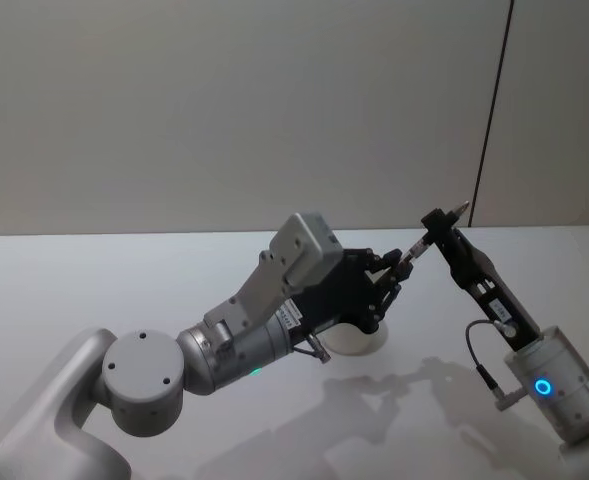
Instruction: Place the pen into the pen holder.
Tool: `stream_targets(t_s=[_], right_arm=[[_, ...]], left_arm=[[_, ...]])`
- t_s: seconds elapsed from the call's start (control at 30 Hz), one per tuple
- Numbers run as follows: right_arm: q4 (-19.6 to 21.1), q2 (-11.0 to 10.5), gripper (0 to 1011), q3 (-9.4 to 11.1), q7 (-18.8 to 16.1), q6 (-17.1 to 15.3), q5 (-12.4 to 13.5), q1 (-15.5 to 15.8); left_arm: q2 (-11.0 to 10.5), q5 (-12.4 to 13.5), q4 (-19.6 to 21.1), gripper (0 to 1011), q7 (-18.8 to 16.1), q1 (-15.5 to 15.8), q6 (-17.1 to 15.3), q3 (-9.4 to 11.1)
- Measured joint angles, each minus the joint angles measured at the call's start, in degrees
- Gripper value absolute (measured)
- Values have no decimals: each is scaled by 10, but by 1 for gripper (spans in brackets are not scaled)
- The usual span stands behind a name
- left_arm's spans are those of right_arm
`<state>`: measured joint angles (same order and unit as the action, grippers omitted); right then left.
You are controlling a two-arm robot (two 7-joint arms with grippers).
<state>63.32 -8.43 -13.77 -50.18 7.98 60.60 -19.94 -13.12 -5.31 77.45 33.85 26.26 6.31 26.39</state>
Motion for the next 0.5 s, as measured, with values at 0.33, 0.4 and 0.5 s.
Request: stream_targets(t_s=[0.33,0.4,0.5], right_arm=[[1,-2,123,0,0,5,0,0],[3,-2,123,1,0,7,0,0],[5,-3,123,1,0,8,0,0]], left_arm=[[0,0,0,150,1,0,0,0],[0,1,0,210,1,0,-1,0],[0,1,0,272,2,0,-1,0]])
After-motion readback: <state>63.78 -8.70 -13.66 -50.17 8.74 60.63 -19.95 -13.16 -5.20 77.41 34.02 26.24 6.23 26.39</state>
